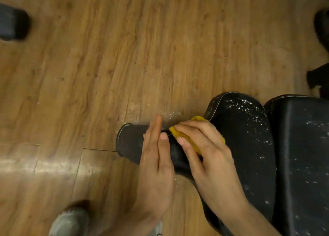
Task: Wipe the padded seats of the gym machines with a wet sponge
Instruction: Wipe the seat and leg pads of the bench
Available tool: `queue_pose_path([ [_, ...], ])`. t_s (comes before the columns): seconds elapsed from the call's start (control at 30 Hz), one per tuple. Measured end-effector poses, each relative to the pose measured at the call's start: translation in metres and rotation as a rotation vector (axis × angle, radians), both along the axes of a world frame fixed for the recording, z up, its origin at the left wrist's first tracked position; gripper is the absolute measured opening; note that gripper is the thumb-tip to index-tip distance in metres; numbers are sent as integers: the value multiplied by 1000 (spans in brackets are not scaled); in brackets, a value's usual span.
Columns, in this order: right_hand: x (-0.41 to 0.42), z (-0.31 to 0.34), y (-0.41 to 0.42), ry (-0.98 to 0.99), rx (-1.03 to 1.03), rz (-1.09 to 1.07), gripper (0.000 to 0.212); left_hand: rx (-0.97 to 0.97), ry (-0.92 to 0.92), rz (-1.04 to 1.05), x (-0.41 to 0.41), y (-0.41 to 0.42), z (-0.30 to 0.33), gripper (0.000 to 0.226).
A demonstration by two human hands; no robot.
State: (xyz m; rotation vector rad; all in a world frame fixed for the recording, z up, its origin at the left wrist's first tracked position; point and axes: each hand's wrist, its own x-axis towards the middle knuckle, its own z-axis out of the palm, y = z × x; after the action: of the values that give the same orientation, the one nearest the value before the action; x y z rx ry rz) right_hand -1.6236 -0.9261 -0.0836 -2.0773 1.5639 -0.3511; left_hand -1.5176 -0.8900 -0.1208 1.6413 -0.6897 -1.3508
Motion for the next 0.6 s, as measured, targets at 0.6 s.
queue_pose_path([
  [0.6, 3, 10, -52, 348, 228, 105, 20, -141, -277, 133, -17, -4, -13, 51],
])
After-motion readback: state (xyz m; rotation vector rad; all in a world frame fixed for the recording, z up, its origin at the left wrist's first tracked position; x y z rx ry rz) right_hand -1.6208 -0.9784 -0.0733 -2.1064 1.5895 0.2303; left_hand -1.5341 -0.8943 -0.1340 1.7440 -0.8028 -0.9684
